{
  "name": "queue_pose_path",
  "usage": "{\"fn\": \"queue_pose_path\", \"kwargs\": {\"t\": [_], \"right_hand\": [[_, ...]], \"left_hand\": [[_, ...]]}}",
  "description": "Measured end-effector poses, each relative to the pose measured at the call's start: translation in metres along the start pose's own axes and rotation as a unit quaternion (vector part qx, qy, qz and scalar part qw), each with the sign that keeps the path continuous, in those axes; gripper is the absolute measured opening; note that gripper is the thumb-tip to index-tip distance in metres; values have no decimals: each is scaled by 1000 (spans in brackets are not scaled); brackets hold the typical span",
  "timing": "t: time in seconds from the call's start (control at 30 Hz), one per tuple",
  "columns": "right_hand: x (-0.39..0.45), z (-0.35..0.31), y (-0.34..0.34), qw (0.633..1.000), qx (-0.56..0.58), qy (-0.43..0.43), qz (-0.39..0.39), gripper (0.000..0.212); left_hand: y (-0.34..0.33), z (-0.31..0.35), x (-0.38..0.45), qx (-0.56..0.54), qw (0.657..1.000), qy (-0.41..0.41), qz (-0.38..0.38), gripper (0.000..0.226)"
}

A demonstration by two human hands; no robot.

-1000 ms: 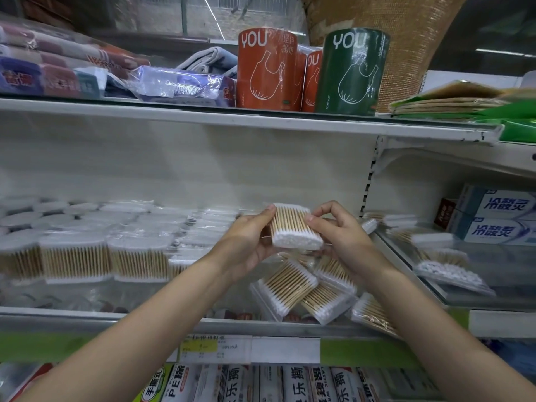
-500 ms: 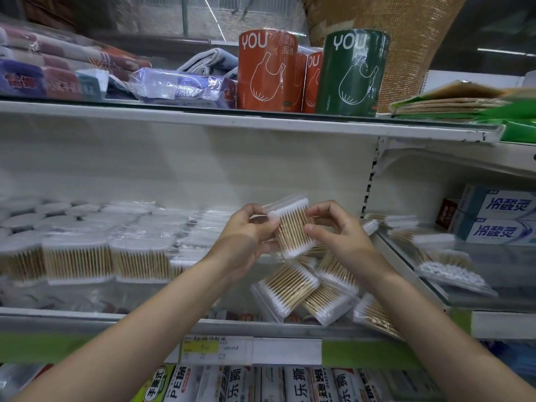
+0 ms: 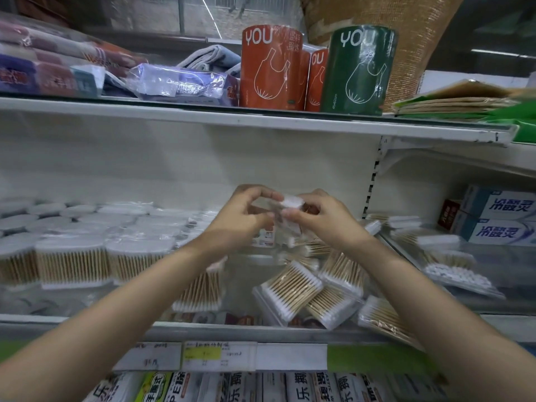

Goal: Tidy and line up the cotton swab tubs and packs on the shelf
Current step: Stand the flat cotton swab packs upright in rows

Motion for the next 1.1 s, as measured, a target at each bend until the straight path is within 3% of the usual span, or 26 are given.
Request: {"fn": "queue_pose_path", "kwargs": {"t": [0.1,0.2,0.43,0.67,0.9,1.1], "right_hand": [[17,11,-4,1000,20,-21,0,16],[31,27,-15,999,8,-40,7,23],[54,51,-44,991,-127,-21,-27,26],[58,64,-71,974,-214,12,-73,28],[57,62,-35,979,-186,-27,-82,31],[22,86,-30,946,-215,-109,-219,39]], "left_hand": [[17,11,20,154,987,-34,16,32],[27,2,39,332,942,-47,6,38],[21,-34,61,471,880,-23,-57,47],[18,-50,69,516,852,8,-82,51],[12,-42,69,512,853,21,-101,43],[1,-18,56,479,874,-16,-82,36]]}}
Point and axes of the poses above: each hand's wrist, its own x-axis towards the middle knuckle, its own y-axis out of the back of the hand, z = x × y, the point moved 9 cm from there along x, towards the middle knuckle, and after that the axes turned 11 degrees about y, right-handed, at the moved point
